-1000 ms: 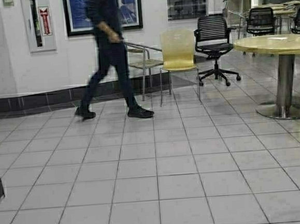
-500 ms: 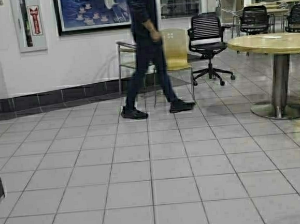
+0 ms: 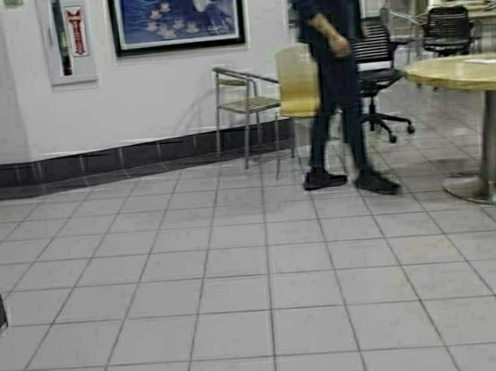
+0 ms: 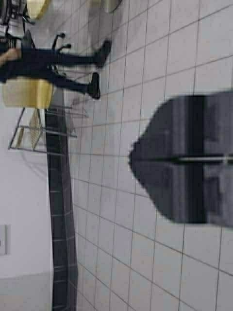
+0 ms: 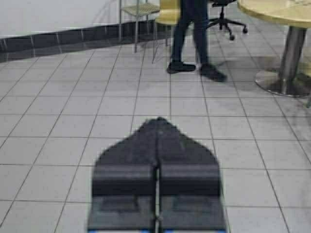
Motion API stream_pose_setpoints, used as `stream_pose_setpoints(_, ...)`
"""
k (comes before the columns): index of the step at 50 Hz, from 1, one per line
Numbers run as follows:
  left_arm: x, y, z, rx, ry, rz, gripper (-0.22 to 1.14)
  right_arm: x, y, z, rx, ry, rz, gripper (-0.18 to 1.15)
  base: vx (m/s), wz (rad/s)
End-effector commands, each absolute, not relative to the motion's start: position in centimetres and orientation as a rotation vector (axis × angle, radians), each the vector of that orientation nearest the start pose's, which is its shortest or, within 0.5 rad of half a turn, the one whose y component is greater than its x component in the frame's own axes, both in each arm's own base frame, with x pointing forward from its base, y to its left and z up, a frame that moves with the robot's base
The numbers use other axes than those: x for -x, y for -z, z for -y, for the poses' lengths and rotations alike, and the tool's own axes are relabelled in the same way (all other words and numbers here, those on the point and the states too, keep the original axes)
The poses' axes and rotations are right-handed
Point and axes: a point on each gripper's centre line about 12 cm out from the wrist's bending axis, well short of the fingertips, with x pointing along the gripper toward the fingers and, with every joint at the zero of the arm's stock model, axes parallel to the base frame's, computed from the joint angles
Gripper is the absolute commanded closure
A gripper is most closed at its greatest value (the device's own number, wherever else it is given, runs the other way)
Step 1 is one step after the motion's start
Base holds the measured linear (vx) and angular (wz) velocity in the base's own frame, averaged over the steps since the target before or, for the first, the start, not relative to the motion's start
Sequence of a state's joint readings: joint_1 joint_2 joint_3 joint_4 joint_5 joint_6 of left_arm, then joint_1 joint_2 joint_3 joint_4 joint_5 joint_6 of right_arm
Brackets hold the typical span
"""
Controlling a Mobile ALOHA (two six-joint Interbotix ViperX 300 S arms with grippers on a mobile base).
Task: Push the chairs under the table
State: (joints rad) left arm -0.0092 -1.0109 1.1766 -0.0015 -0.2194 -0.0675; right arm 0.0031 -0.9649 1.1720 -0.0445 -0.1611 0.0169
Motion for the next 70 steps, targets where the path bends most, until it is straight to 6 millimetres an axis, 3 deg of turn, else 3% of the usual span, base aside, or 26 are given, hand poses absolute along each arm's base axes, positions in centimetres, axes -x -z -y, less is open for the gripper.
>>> stream_pose_setpoints(1,-19.4,-29.9,0.2,0.065,0.012,0.064,0.89,-19.8,-28.9,-0.1,0.030,-0.009,-0.023,0.92,0.27,0.14)
stream_pose_setpoints(12,-19.2,-28.9,0.2,0.058,0.012,0.040,0.89,-19.5,-28.5,-0.1,0.015,-0.008,-0.031,0.92,0.31,0.14)
stream_pose_setpoints(39,-19.3,-29.2,0.2,0.055,0.012,0.044,0.89,-20.4,-29.1,-0.1,0.012,-0.008,-0.026,0.92,0.29,0.15)
stream_pose_setpoints(49,-19.7,-28.4,0.2,0.048,0.012,0.010,0.89,-21.4,-28.1,-0.1,0.007,-0.010,-0.077,0.92,0.28,0.20)
stream_pose_setpoints(70,-19.3,-27.8,0.2,0.058,0.011,-0.008,0.89,-21.5,-27.4,-0.1,-0.050,-0.006,-0.100,0.92,0.26,0.33)
